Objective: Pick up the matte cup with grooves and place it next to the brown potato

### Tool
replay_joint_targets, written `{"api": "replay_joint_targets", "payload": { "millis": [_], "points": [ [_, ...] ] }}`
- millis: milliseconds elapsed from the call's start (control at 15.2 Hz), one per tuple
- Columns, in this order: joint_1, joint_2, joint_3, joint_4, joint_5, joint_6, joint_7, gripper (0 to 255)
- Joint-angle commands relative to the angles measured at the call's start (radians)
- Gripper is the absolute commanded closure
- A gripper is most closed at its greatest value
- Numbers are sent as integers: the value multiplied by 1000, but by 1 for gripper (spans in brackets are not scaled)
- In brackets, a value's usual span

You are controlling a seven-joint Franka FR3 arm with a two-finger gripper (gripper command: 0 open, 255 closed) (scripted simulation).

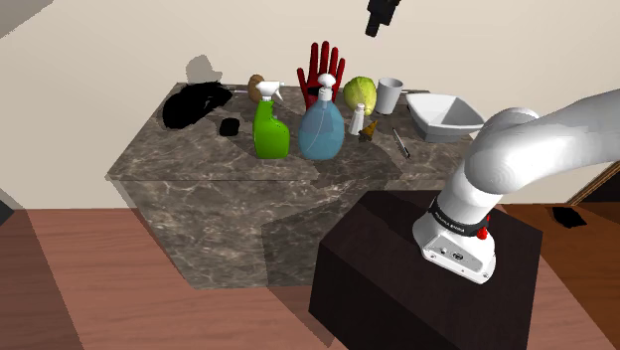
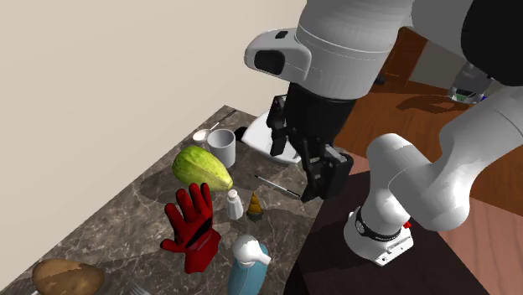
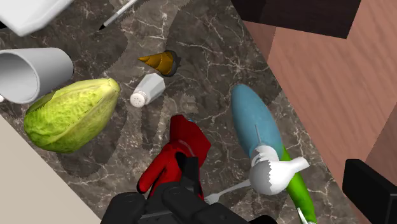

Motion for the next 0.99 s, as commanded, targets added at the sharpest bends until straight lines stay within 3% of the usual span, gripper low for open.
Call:
{"api": "replay_joint_targets", "payload": {
  "millis": [0, 924],
  "points": [
    [0, 0, 0, 0, 0, 0, 0, 0],
    [-105, 135, -221, -187, -146, 314, -187, 0]
  ]
}}
